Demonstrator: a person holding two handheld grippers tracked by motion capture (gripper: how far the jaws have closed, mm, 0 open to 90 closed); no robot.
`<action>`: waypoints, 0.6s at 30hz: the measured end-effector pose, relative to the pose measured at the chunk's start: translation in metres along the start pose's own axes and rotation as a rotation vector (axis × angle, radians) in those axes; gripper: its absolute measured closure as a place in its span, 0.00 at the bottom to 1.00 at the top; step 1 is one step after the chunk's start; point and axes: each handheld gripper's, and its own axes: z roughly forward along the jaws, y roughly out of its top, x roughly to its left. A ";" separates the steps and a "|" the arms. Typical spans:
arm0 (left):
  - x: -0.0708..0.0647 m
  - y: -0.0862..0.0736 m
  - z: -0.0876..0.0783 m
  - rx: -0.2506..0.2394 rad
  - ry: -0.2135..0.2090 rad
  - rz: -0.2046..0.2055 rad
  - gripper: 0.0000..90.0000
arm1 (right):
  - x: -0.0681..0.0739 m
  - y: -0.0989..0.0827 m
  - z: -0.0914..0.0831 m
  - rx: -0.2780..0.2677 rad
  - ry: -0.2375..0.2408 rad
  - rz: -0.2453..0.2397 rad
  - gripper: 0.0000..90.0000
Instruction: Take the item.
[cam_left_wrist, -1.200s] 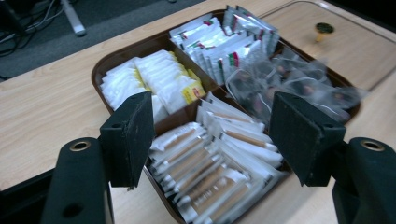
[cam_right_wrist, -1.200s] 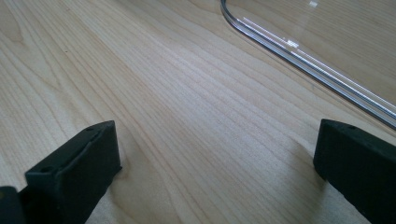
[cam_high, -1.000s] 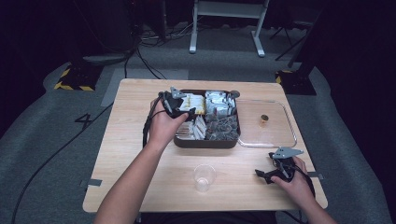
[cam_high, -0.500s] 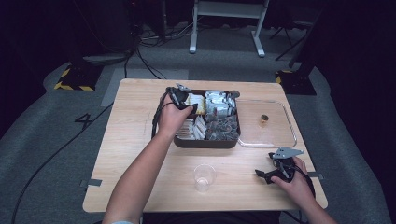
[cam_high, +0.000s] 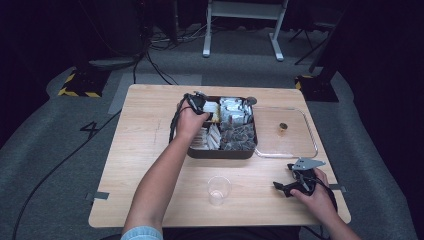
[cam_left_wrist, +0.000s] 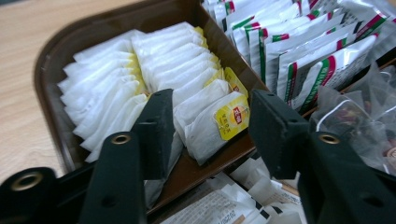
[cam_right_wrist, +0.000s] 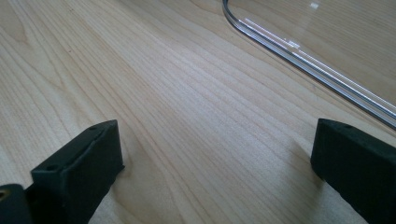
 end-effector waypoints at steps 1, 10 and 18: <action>-0.001 0.000 0.003 0.003 -0.002 0.000 0.59 | 0.000 0.000 0.000 -0.001 0.000 -0.001 0.03; -0.004 0.005 0.018 0.071 0.000 0.018 0.65 | 0.000 0.000 0.000 -0.003 0.002 -0.003 0.04; -0.005 0.010 0.024 0.096 0.014 0.019 0.69 | 0.000 0.000 -0.001 -0.003 0.004 -0.004 0.04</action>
